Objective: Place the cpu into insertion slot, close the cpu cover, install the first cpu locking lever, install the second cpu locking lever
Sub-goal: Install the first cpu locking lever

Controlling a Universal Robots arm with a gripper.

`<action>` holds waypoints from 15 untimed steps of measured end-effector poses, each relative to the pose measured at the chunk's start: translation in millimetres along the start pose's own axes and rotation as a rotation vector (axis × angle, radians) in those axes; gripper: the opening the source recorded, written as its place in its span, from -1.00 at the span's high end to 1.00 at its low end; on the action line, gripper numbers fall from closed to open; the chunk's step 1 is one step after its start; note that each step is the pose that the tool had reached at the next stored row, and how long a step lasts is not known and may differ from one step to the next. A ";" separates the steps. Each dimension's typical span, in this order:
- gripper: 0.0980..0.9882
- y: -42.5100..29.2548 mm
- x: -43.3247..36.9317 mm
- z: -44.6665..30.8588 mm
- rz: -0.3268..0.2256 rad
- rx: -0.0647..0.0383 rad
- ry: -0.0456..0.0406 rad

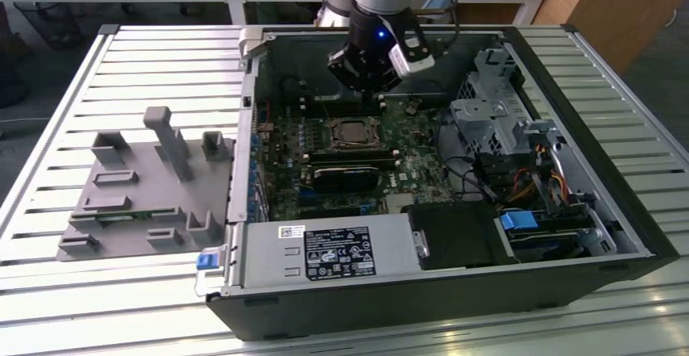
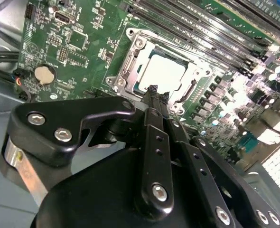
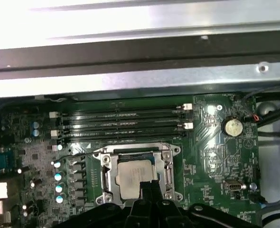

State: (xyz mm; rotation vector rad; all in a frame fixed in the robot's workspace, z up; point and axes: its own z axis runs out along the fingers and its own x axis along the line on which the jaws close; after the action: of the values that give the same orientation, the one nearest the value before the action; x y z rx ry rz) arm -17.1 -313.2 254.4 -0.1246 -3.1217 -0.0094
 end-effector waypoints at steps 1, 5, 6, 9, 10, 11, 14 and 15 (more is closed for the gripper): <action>0.98 -0.2 2.3 0.1 0.000 0.000 -0.0010; 0.98 -1.2 14.8 0.6 0.000 -0.001 -0.0060; 0.98 -1.2 16.0 0.8 -0.003 -0.001 -0.0064; 0.98 -1.3 16.0 1.3 -0.051 0.000 -0.0059; 0.98 -1.4 16.6 1.5 -0.059 0.000 -0.0059; 0.98 -1.6 19.6 1.7 -0.059 -0.001 -0.0074; 0.98 -2.6 32.8 2.2 -0.059 -0.001 -0.0183; 0.98 -3.0 36.6 2.3 -0.059 -0.001 -0.0208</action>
State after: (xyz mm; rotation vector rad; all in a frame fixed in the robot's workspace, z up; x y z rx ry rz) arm -53.9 -313.2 252.8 -0.0325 -3.1451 -0.0109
